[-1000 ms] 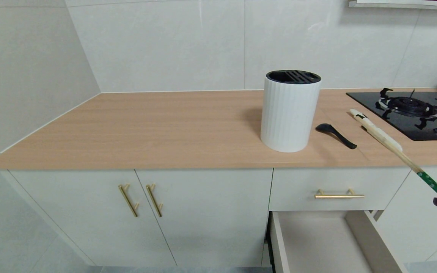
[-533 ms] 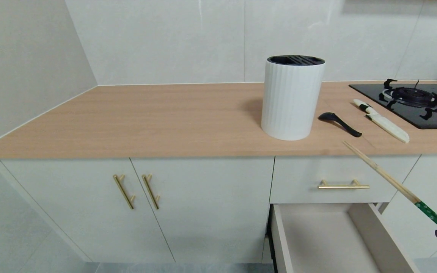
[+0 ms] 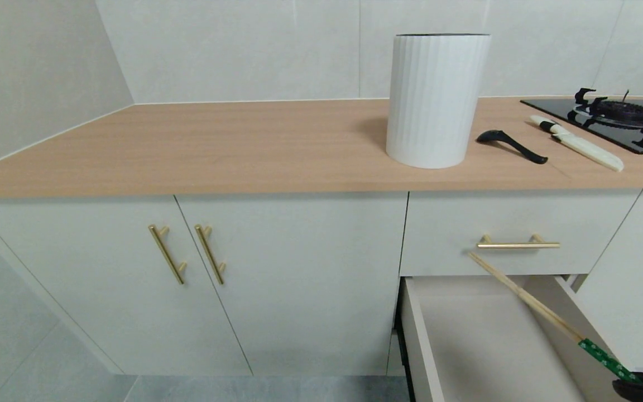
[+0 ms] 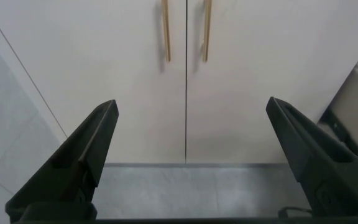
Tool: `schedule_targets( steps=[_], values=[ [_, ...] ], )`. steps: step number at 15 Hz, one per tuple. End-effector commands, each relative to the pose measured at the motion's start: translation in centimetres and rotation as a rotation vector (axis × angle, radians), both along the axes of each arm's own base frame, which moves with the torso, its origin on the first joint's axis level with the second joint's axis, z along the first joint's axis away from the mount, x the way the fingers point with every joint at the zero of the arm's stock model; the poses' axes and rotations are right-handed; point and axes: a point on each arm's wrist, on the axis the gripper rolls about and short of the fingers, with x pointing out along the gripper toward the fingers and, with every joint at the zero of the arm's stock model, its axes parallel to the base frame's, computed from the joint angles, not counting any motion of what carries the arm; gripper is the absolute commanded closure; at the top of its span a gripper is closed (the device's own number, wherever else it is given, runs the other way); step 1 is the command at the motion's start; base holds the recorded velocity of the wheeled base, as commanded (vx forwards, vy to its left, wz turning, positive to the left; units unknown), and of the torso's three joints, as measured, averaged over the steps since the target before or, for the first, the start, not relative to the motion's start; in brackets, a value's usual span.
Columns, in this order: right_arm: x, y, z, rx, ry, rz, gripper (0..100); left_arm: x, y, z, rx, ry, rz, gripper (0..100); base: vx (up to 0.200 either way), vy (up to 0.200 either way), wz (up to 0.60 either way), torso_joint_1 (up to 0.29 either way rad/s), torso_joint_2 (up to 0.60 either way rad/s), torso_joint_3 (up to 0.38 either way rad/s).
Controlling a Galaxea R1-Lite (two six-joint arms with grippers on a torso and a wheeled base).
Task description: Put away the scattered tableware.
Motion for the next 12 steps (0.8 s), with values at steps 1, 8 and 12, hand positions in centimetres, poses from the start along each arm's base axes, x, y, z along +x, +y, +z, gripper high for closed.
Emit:
schedule_targets(
  steps=[1, 8, 12],
  values=[
    [1.3, 0.6, -1.9, -0.056, 0.114, 0.010, 100, 0.0, 0.0, 0.0, 0.000, 0.002, 0.001, 0, 0.000, 0.000, 0.00, -0.119, 0.46, 0.339],
    [3.3, 1.6, -4.6, -0.096, 0.194, 0.017, 100, 0.0, 0.0, 0.0, -0.002, 0.000, 0.001, 0, 0.000, 0.000, 0.00, -0.043, 0.21, 0.156],
    [6.6, 2.8, -6.0, -0.103, 0.224, -0.005, 100, 0.0, 0.0, 0.0, 0.000, 0.002, 0.001, 0, 0.000, 0.000, 0.00, 0.000, 0.00, 0.000]
  ],
)
